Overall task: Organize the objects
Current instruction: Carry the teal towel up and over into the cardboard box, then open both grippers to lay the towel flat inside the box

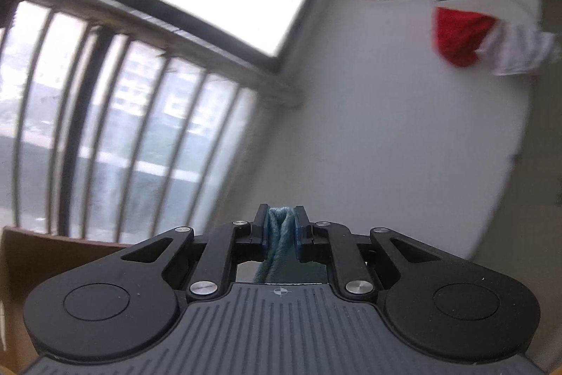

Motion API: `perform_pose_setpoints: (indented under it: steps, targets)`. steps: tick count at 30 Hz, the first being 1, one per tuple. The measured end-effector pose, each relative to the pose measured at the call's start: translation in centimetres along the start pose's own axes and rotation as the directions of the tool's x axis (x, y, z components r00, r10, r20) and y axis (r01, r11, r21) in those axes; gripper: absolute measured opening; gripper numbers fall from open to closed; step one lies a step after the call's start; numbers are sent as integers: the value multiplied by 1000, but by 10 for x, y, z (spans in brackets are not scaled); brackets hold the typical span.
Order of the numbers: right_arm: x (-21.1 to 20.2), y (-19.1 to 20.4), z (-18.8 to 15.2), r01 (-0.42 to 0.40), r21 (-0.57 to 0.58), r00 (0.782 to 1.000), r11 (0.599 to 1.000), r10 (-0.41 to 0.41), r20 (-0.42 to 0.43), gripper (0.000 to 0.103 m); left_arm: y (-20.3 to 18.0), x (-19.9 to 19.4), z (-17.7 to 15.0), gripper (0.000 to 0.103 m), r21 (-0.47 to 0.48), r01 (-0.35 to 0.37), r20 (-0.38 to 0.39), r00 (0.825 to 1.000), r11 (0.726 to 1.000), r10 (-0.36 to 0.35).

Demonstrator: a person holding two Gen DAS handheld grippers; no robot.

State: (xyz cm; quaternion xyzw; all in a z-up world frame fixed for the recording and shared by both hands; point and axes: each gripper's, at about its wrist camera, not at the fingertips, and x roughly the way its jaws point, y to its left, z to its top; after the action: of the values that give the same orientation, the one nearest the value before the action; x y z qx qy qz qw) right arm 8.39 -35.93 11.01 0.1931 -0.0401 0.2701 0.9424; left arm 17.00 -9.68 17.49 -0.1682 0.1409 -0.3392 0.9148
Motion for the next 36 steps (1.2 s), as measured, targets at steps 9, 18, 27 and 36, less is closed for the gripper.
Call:
perform_pose_setpoints:
  steps: [9, 18, 27, 36]
  targets:
    - [77, -41, -35, 192, -126, 935, 973, -221, -279, 11, 82, 81, -41, 12, -191, -153, -183, 976, 970, 118]
    - [121, -102, -56, 278, -133, 834, 951, -308, -458, 11, 137, 150, -57, 12, -263, -298, -343, 918, 918, 200]
    - [160, -123, -70, 286, -242, 758, 927, -374, -535, 11, 155, 155, -55, 12, -290, -343, -350, 907, 893, 235]
    - [180, -100, -62, 144, -302, 754, 942, -302, -583, 11, 168, 142, -48, 14, -308, -368, -326, 907, 877, 266]
